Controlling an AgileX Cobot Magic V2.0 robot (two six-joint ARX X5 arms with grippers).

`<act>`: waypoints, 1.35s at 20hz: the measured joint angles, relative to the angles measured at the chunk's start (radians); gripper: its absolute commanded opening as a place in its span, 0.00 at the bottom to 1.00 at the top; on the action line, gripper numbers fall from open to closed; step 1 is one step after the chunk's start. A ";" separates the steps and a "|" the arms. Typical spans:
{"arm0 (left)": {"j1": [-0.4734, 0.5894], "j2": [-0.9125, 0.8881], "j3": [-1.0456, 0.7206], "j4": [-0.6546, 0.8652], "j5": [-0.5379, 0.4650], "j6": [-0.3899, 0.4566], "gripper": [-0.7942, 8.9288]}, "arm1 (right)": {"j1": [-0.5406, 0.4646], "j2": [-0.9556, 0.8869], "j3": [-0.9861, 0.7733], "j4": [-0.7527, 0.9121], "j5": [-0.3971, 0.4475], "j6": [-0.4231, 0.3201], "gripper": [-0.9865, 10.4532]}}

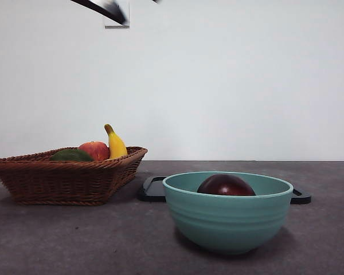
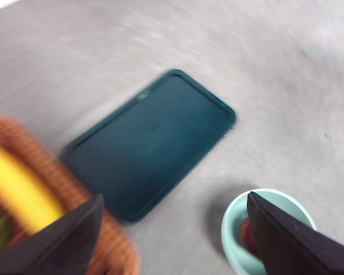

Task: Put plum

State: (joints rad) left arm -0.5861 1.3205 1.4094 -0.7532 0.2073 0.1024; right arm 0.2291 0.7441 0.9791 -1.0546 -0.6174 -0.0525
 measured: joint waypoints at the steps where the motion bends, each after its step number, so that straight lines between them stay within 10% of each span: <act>1: 0.042 -0.024 -0.001 -0.023 0.005 -0.002 0.50 | 0.000 0.000 0.000 0.001 0.000 0.000 0.43; 9: 0.244 -0.259 -0.264 -0.092 0.217 -0.012 0.50 | 0.000 0.000 0.000 0.020 0.019 0.000 0.43; 14: 0.224 -0.342 -0.458 -0.200 0.543 -0.005 0.49 | 0.000 0.000 0.000 0.020 0.020 0.000 0.43; 27: 0.219 -0.346 -0.464 -0.258 0.555 0.039 0.49 | 0.000 0.051 0.000 0.005 0.020 0.009 0.42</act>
State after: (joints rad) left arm -0.3668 0.9741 0.9455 -1.0115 0.7628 0.1413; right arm 0.2291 0.7956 0.9791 -1.0496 -0.5976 -0.0437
